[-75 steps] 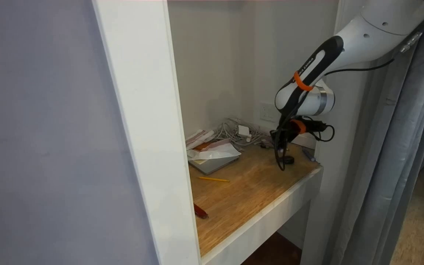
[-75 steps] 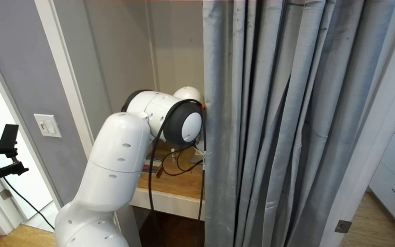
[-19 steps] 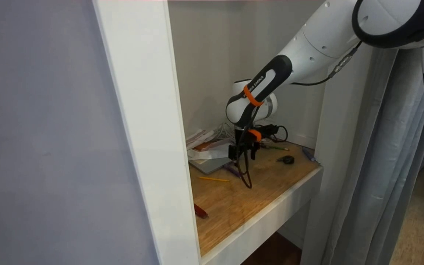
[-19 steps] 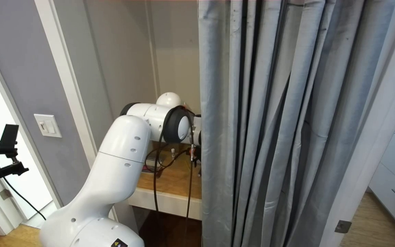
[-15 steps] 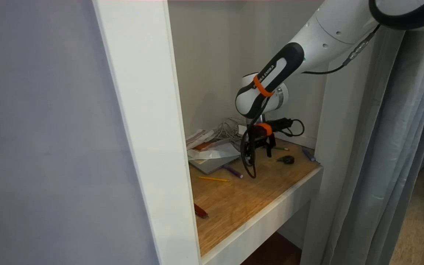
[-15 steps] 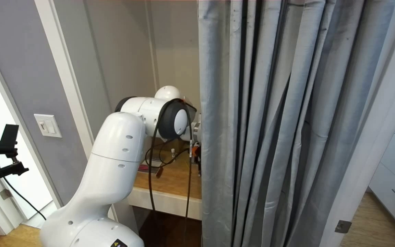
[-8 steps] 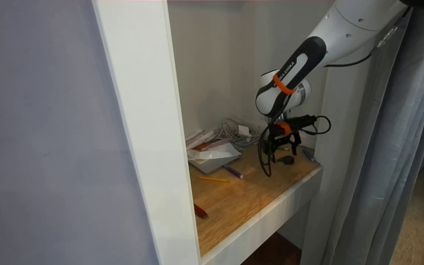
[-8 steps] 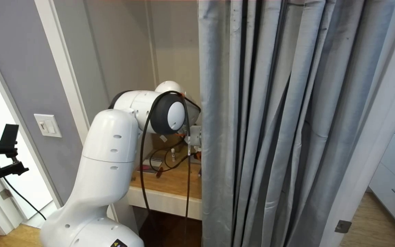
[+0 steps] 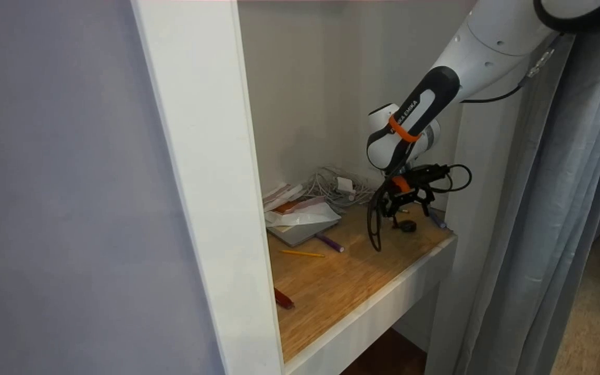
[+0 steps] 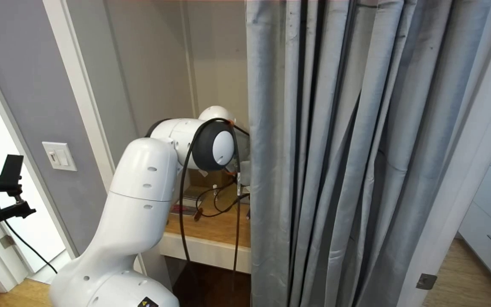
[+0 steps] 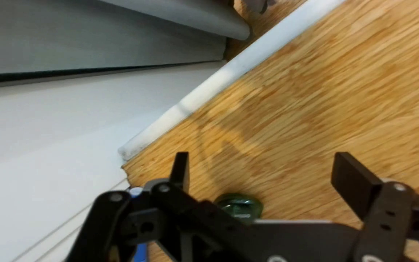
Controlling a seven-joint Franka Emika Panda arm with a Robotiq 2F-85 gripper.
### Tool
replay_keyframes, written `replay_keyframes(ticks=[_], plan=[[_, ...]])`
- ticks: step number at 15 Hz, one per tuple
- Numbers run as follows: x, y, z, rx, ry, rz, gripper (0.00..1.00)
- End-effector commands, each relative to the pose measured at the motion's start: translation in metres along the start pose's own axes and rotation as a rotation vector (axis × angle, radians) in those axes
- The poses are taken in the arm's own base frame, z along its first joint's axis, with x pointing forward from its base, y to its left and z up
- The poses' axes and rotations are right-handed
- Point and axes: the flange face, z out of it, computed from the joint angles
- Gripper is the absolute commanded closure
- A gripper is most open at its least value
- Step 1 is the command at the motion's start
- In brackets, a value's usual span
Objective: Pick up the purple marker and move it to the middle of the surface, pick up the blue marker and move it to the middle of the surface
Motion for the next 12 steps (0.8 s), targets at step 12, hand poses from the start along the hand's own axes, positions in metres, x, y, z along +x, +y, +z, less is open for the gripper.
replay_keyframes(ticks=[12], plan=[[0.090, 0.012, 0.048, -0.328, 0.103, 0.325, 0.00]])
